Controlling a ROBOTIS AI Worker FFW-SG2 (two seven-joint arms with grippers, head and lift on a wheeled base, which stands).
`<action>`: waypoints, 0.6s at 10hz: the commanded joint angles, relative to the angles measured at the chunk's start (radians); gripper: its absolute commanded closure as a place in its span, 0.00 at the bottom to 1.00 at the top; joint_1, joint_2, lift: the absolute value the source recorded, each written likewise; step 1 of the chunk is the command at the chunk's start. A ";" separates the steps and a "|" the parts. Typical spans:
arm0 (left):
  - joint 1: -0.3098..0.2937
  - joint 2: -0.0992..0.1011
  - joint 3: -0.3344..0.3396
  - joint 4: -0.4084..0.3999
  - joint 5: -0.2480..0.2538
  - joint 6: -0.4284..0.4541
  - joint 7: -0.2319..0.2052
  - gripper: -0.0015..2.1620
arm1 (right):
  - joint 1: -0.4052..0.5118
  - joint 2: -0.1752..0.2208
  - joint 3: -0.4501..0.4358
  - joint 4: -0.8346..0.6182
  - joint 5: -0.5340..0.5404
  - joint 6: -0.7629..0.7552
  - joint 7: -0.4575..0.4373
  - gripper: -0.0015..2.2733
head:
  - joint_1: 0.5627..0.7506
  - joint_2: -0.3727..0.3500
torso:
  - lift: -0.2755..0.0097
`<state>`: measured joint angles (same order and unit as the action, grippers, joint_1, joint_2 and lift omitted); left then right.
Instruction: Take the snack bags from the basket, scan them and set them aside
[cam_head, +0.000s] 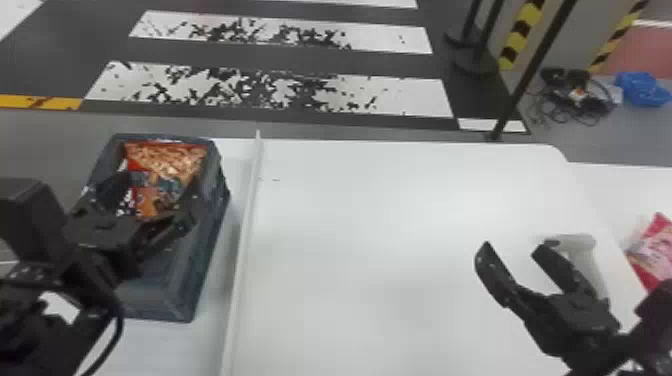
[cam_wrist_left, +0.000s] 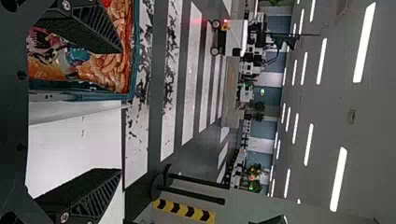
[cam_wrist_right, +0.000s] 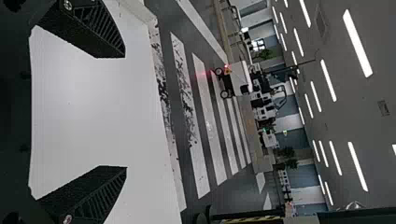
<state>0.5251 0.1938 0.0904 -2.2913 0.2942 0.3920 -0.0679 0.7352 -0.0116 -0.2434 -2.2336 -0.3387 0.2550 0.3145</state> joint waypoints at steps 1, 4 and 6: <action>-0.077 0.001 0.000 0.085 -0.003 0.003 0.000 0.04 | 0.000 0.005 -0.007 0.003 0.007 0.027 0.005 0.03 | 0.70 0.46 | 0.70; -0.226 0.000 -0.011 0.228 0.002 0.074 0.026 0.04 | -0.002 0.012 -0.005 0.012 0.043 0.036 0.003 0.03 | 0.70 0.49 | 0.70; -0.303 0.000 -0.006 0.288 0.008 0.166 0.040 0.04 | -0.007 0.012 -0.005 0.017 0.047 0.045 0.005 0.03 | 0.70 0.51 | 0.70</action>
<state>0.2468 0.1932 0.0817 -2.0222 0.3008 0.5275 -0.0297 0.7302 0.0000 -0.2486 -2.2190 -0.2926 0.2983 0.3189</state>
